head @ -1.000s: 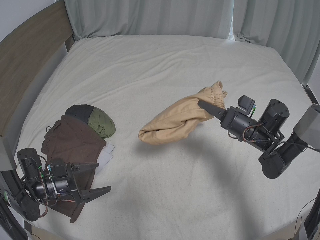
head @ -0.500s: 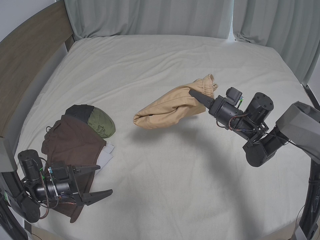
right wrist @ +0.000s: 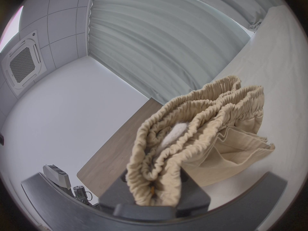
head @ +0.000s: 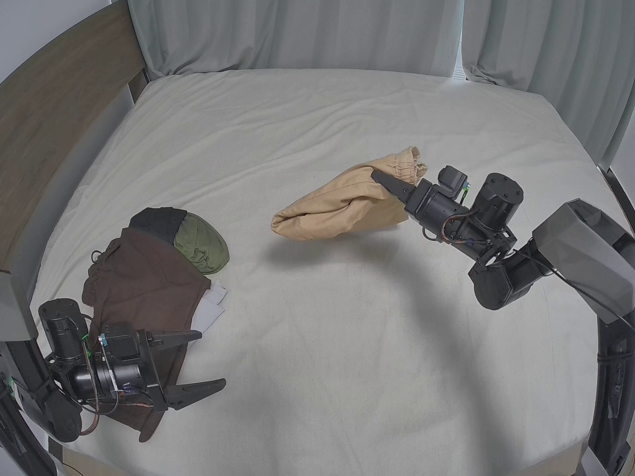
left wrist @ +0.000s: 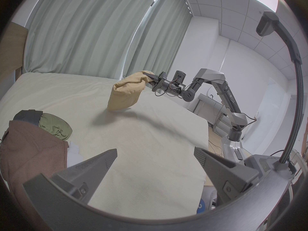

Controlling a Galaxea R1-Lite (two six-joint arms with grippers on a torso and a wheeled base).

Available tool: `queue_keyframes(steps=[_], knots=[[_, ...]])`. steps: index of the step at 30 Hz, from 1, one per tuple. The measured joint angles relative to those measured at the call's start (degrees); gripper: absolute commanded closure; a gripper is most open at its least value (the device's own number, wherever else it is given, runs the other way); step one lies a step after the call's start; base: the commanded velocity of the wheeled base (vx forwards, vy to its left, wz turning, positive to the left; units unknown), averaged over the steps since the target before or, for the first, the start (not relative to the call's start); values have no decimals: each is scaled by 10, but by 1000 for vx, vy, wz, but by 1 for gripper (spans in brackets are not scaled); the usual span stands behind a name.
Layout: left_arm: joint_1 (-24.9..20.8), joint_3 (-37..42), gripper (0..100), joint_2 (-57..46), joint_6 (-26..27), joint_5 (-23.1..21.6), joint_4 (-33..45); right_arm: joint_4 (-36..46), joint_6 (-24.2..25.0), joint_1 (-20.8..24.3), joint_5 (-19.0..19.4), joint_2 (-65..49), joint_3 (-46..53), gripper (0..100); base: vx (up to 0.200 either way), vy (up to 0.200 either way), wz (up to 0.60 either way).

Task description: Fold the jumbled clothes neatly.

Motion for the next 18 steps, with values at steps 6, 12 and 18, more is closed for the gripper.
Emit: queue_keyframes(steps=[6, 12, 18], knots=[[0, 0, 0, 5, 0, 0, 0, 28, 0, -7, 0, 21, -69, 100, 0, 0, 0], [1, 1, 0, 13, 13, 0, 0, 48, 5, -11, 0, 45, -125, 100, 0, 0, 0], [2, 0, 0, 17, 14, 0, 0, 45, 6, -12, 0, 76, -119, 100, 0, 0, 0]])
